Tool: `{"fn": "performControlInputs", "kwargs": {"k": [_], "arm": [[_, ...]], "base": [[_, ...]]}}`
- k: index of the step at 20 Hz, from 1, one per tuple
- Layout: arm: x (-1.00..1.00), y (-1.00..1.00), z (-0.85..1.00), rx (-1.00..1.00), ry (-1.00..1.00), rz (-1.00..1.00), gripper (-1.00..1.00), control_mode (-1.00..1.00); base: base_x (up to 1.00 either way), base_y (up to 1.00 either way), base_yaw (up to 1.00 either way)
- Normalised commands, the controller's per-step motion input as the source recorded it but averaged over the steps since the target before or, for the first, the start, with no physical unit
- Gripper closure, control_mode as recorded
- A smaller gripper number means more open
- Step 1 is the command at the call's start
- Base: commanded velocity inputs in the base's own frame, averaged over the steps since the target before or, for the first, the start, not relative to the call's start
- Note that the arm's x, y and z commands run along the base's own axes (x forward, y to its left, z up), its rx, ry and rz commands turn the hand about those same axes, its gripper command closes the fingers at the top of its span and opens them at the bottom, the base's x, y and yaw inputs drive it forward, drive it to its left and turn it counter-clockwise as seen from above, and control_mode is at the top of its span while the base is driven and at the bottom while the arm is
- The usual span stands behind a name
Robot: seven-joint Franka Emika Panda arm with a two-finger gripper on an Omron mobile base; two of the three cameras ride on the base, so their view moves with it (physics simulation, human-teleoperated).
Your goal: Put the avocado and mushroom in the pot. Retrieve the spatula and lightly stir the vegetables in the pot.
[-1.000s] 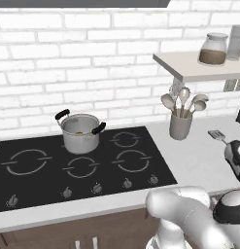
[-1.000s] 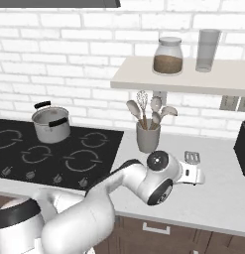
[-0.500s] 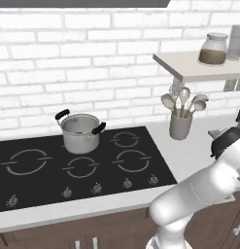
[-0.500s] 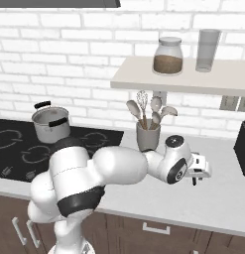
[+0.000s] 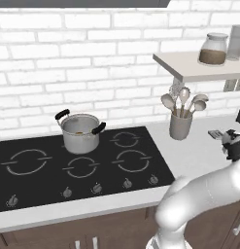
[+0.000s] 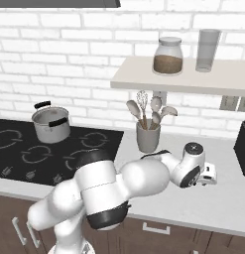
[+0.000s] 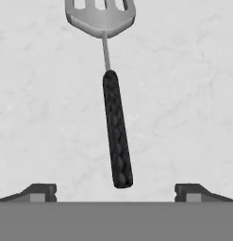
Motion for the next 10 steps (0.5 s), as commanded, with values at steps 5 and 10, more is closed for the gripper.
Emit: {"fn": "performControlInputs", "kwargs": {"k": [5,10], "arm": [[0.50,-0.01,-0.54,0.01,0.03,0.03,-1.00,-1.00],[0.35,0.00,-0.56,0.00,0.02,0.02,1.00,-1.00]], "base": [[0.00,0.00,0.00],[0.00,0.00,0.00]]}}
